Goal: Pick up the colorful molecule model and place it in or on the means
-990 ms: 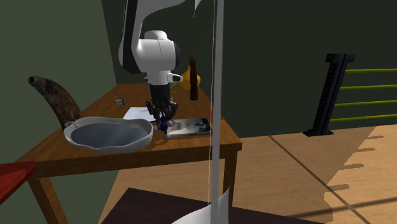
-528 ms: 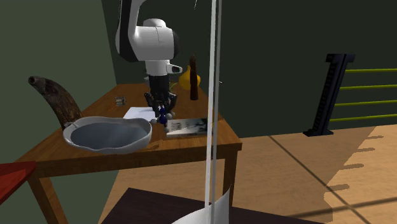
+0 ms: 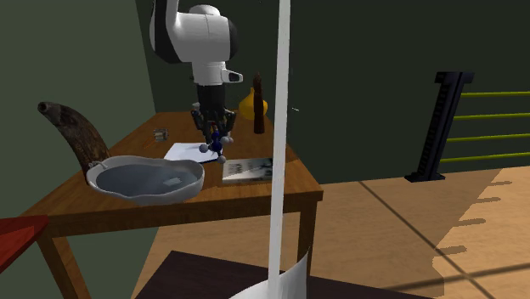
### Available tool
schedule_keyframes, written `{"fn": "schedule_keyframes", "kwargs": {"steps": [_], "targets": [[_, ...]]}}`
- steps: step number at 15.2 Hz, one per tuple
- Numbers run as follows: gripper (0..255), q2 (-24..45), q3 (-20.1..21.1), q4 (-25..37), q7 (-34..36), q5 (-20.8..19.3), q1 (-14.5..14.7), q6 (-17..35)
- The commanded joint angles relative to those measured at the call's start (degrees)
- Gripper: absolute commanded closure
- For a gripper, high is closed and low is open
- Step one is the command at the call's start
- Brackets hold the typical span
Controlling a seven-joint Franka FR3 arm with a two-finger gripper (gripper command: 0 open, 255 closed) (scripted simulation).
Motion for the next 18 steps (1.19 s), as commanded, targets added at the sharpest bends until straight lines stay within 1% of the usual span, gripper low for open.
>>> {"fn": "schedule_keyframes", "kwargs": {"steps": [1, 17, 18], "targets": [[255, -0.9, 0.3, 0.5, -0.4, 0.5, -0.2, -1.3], [255, -7.0, 1.7, 4.9, -2.6, 3.9, -1.2, -11.3], [255, -7.9, 2.1, 3.6, -1.6, 4.2, -0.7, -10.8]]}}
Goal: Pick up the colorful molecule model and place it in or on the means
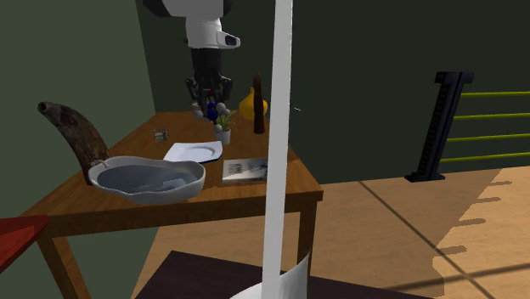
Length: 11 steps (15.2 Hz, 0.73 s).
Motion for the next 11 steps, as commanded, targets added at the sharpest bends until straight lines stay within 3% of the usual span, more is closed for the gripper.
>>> {"fn": "schedule_keyframes", "kwargs": {"steps": [1, 11], "targets": [[255, -1.2, 0.8, -1.3, 1.6, 0.4, 0.9, 0.1], [255, -6.7, 6.0, -9.4, 12.7, 2.6, 7.3, 3.0]]}}
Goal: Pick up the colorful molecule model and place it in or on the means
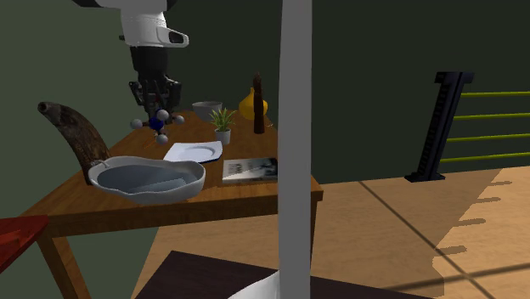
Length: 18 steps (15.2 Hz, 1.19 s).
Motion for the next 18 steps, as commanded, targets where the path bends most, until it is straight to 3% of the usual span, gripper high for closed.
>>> {"fn": "schedule_keyframes", "kwargs": {"steps": [1, 4, 18], "targets": [[255, -0.6, 1.2, -0.9, 2.6, 0.3, 1.5, 0.4], [255, -1.1, 2.9, -1.9, 6.7, 0.5, 3.9, 0.8], [255, 4.7, 1.8, -5.3, 9.6, -3.8, 5.0, 9.0]]}}
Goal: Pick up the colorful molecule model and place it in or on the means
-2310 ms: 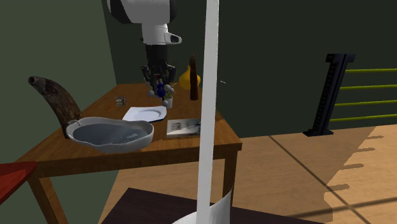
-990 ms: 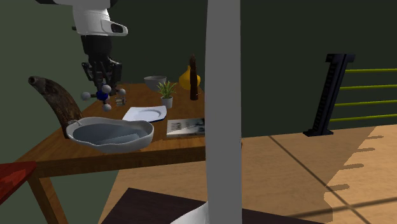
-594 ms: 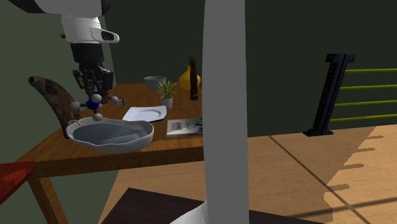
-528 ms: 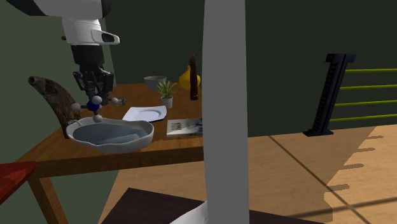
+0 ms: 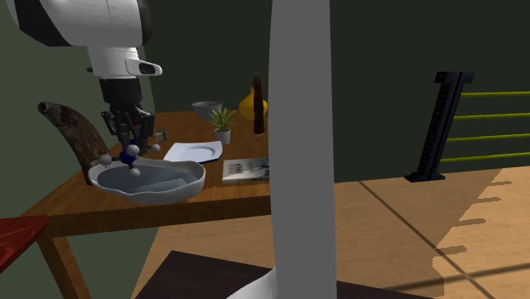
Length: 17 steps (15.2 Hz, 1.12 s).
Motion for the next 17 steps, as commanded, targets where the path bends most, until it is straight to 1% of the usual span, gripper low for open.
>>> {"fn": "schedule_keyframes", "kwargs": {"steps": [1, 6, 7, 12, 16, 17], "targets": [[255, 0.1, 0.0, -0.1, 0.1, -0.1, 0.0, 0.2], [255, 0.1, 0.0, -0.1, 0.1, -0.1, 0.0, 0.2], [0, 0.1, 0.0, -0.1, 0.1, -0.1, 0.0, 0.2], [0, 0.1, 0.0, -0.1, 0.1, -0.1, 0.0, 0.2], [0, -4.2, 1.0, 2.8, -2.2, 3.2, -0.9, -6.2], [0, -4.2, 1.0, 2.8, -2.2, 3.2, -0.9, -6.2]]}}
